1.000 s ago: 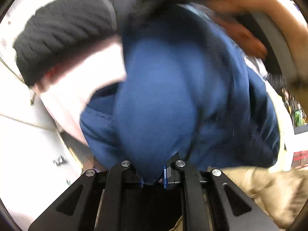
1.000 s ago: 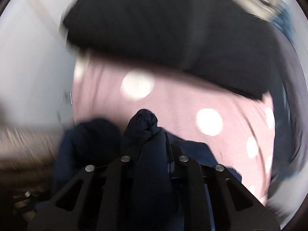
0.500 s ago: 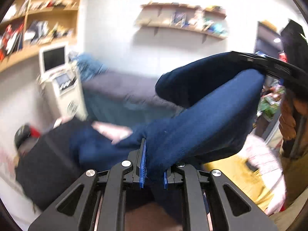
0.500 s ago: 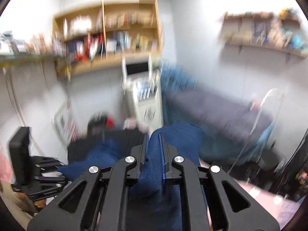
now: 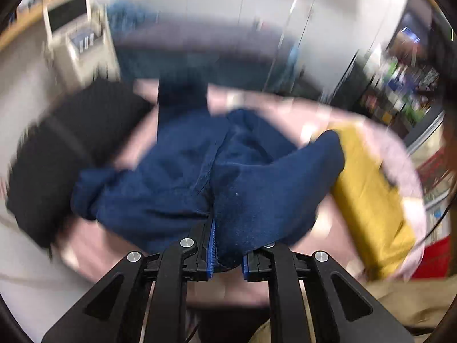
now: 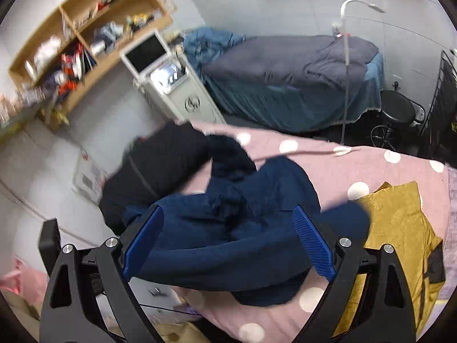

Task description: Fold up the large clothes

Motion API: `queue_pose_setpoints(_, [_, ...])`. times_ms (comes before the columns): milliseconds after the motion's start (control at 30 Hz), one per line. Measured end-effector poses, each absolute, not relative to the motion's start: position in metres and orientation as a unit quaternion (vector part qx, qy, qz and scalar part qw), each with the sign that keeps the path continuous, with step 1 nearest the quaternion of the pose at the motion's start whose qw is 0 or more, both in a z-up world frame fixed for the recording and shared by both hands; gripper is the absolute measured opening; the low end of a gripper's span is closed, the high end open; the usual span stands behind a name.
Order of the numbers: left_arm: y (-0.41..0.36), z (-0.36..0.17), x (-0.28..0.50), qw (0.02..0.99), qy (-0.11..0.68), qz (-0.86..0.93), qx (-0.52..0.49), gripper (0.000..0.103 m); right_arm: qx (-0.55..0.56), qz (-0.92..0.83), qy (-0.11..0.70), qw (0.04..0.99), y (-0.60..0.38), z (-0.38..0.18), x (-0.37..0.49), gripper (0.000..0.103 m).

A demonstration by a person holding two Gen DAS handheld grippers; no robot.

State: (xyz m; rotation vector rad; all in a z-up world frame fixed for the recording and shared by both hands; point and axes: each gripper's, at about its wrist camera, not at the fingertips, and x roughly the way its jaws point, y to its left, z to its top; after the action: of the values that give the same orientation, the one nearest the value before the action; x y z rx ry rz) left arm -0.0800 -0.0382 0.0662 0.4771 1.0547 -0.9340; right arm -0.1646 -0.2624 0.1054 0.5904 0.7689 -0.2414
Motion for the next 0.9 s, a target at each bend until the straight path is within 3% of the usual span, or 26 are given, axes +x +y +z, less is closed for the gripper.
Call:
queue_pose_setpoints(67, [-0.028, 0.028, -0.068, 0.719, 0.517, -0.403, 0.231, 0.013, 0.269, -0.063, 0.394, 0.877, -0.247, 0.095, -0.124, 0.09])
queue_pose_setpoints(200, [-0.001, -0.001, -0.054, 0.705, 0.561, -0.391, 0.189, 0.013, 0.209, 0.003, 0.462, 0.862, -0.213, 0.06, -0.022, 0.09])
queue_pose_setpoints(433, [0.038, -0.043, -0.04, 0.686, 0.616, -0.357, 0.149, 0.013, 0.091, 0.032, 0.604, 0.791, -0.136, -0.063, 0.133, 0.09])
queue_pose_setpoints(633, [0.072, -0.078, -0.022, 0.659, 0.668, -0.332, 0.102, 0.013, 0.09, 0.074, 0.71, 0.695, -0.099, -0.163, 0.195, 0.09])
queue_pose_setpoints(767, [0.077, -0.09, -0.016, 0.646, 0.682, -0.33, 0.095, 0.013, -0.006, 0.084, 0.749, 0.657, -0.066, -0.221, 0.19, 0.091])
queue_pose_setpoints(833, [0.079, -0.096, -0.012, 0.641, 0.688, -0.328, 0.091, 0.013, -0.019, 0.081, 0.736, 0.672, -0.064, -0.226, 0.183, 0.082])
queue_pose_setpoints(900, [0.08, -0.096, -0.008, 0.638, 0.692, -0.326, 0.085, 0.013, -0.004, 0.097, 0.718, 0.69, -0.067, -0.215, 0.175, 0.042])
